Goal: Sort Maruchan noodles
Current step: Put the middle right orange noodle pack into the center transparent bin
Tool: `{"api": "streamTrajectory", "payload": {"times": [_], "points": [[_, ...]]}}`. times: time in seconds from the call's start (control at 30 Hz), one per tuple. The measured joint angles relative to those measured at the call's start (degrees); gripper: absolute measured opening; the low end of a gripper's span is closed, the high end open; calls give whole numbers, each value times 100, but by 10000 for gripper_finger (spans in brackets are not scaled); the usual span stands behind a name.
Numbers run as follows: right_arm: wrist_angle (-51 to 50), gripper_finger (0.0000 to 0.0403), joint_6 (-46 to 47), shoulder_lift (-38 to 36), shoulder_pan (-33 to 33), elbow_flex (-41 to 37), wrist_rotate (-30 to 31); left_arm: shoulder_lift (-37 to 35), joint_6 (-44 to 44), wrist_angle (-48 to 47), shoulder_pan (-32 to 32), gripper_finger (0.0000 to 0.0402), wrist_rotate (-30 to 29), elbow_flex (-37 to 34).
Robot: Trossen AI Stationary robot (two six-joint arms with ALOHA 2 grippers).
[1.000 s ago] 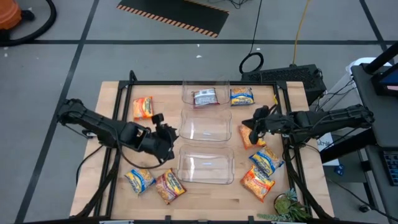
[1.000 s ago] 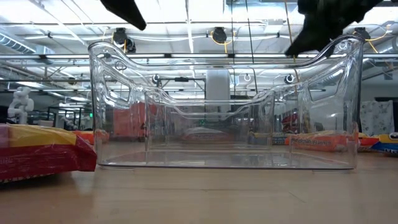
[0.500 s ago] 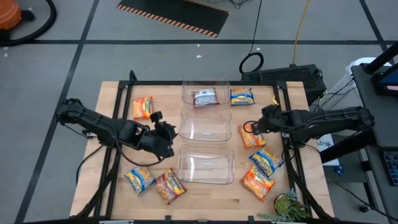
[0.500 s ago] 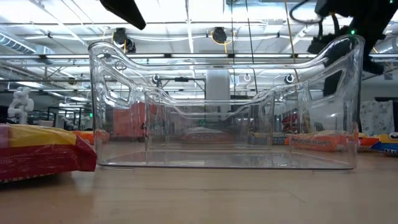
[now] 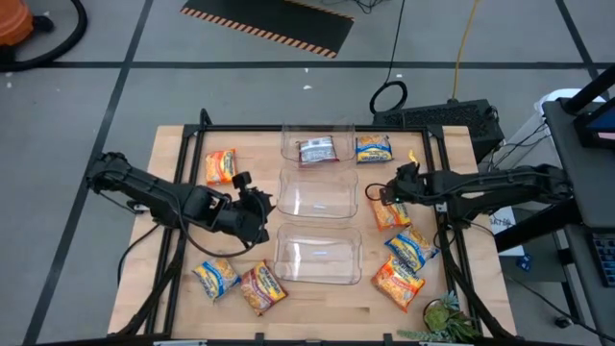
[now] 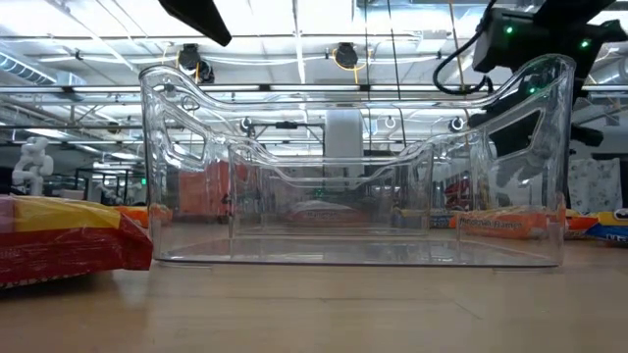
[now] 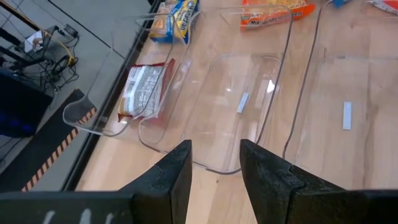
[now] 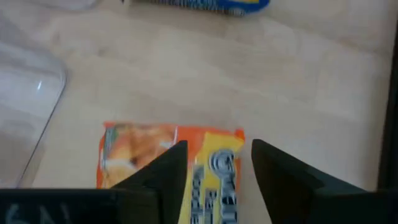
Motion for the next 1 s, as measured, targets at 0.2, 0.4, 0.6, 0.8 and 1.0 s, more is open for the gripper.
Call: {"api": "streamTrajectory", "payload": {"times": [0.2,0.4,0.6,0.8,1.0], "points": [[813,181,-282,279,-261,-375,-363,0,96,211,79,141,-8,0],[1060,176,-463,344,-567,-599,-460,0,96,206,89,141,-7,0],[1576,176,-656,340,-847,-962,-802,0,95,204,89,141,-7,0],[2294,176,-796,332,-986,-1267,-1281,0,87,202,89,141,-7,0],[2363,153,-1150,336,-1015,-1269,-1370,2,83,202,89,141,-4,0]]}}
